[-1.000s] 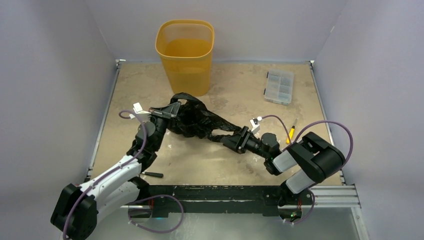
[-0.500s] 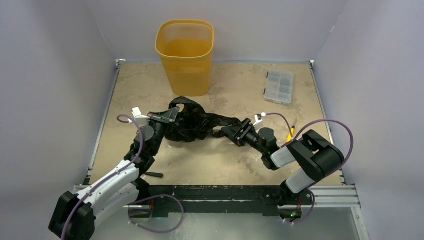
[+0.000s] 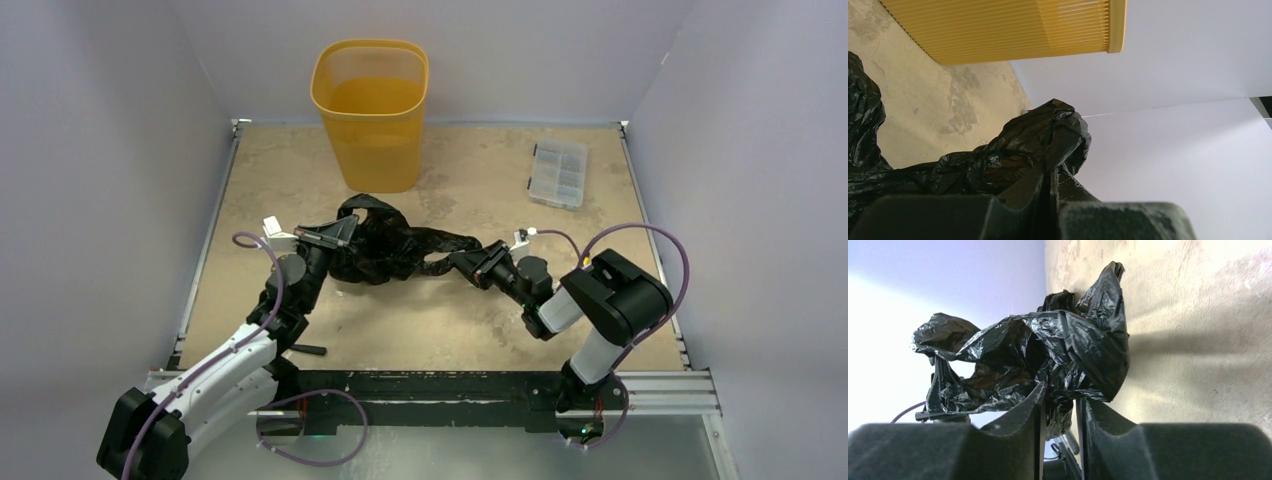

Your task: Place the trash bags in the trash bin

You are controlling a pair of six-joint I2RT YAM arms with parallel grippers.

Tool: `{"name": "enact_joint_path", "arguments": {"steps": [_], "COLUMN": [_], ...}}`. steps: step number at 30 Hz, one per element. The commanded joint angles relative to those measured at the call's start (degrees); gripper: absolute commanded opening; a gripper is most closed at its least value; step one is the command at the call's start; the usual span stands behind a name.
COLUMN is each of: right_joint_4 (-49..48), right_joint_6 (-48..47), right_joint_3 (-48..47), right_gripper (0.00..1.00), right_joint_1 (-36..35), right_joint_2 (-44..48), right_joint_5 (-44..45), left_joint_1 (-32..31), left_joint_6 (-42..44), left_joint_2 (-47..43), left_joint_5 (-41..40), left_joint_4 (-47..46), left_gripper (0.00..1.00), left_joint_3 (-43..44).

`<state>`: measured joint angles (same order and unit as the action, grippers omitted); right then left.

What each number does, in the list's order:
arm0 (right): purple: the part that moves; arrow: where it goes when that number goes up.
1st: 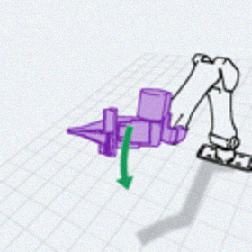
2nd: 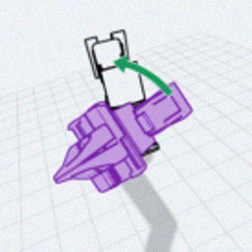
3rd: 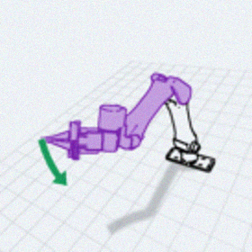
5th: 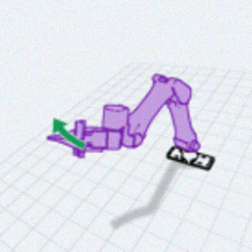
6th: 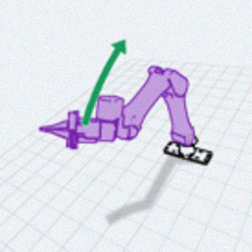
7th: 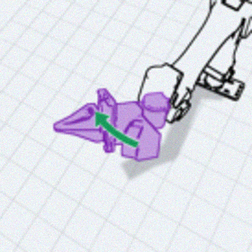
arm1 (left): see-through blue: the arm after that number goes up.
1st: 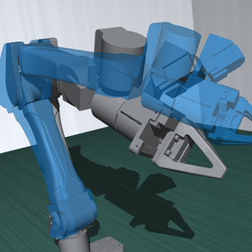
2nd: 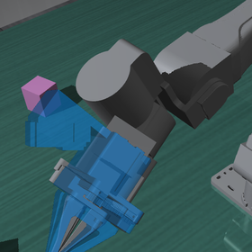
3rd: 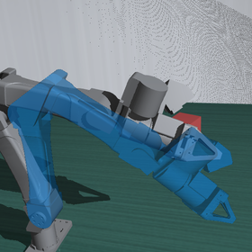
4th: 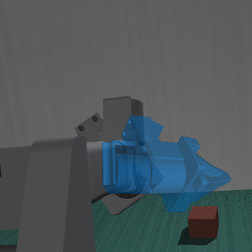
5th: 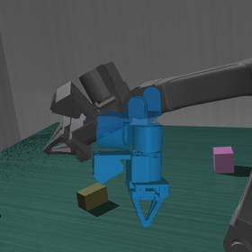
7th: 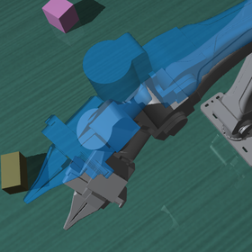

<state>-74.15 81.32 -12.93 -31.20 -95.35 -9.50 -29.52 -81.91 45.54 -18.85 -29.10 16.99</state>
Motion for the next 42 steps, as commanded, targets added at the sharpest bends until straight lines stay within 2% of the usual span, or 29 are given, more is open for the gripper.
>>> {"name": "enact_joint_path", "arguments": {"steps": [1,3,7,9,10,12,14,18,20,24,25,28,31,37,42], "right_joint_4": [-11.01,-10.83,-6.59,1.86,11.7,24.71,33.75,43.52,46.74,51.07,52.23,56.69,59.56,62.23,62.16], "right_joint_6": [0.38,-0.73,-5.5,-11.72,-15.51,-24.49,-30.9,-40.62,-43.95,-46.74,-47.21,-48.43,-48.2,-47.38,-47.04], "right_joint_3": [1.54,1.53,0.62,-1.5,-3.19,-6.34,-8.41,-11.99,-13.42,-14.95,-15.65,-18.53,-20.2,-22.66,-23.35], "right_gripper": [0.26,0.23,0.05,0.0,0.0,0.0,0.0,0.0,0.0,0.0,0.01,0.02,0.02,0.03,0.03], "right_joint_1": [1.5,2.59,3.69,3.73,3.74,3.57,3.6,3.61,3.63,3.67,3.63,3.62,3.6,3.65,3.6], "right_joint_2": [-2.25,-2.11,1.93,7.59,11.18,18.8,25.34,32.59,33.96,37.13,37.71,38.44,38.66,37.28,36.51], "right_joint_5": [1.85,0.85,-0.74,-0.55,0.95,4.43,6.53,4.29,2.79,2.26,2.38,2.66,2.33,1.24,-0.54], "left_joint_1": [0.34,0.34,0.35,0.34,0.34,0.34,0.34,0.42,0.43,0.51,0.51,0.6,0.6,0.75,1.04], "left_joint_6": [-0.17,0.28,1.87,4.18,5.31,8.78,13.82,27.1,33.59,42.24,43.21,43.58,42.95,46.1,51.91], "left_joint_2": [-0.98,-2.03,-2.72,-1.84,-1.26,0.1,1.92,7.63,11.97,20.2,21.85,24.12,23.64,17.14,19.89], "left_joint_5": [0.66,0.1,0.64,2.01,2.68,4.39,5.66,8.92,11.35,15.64,17.12,22.47,26.94,28.88,35.44], "left_joint_4": [-0.62,1.15,3.36,6.05,7.4,10.72,15.98,23.65,27.15,37.06,39.3,40.11,40.38,41.45,46.0], "left_gripper": [0.0,0.0,0.0,0.0,0.03,0.18,0.33,0.58,0.64,0.65,0.62,0.54,0.53,0.79,0.81], "left_joint_3": [0.36,0.66,1.15,2.56,3.41,5.55,9.08,19.1,24.66,34.42,35.73,36.05,34.71,33.3,36.78]}}
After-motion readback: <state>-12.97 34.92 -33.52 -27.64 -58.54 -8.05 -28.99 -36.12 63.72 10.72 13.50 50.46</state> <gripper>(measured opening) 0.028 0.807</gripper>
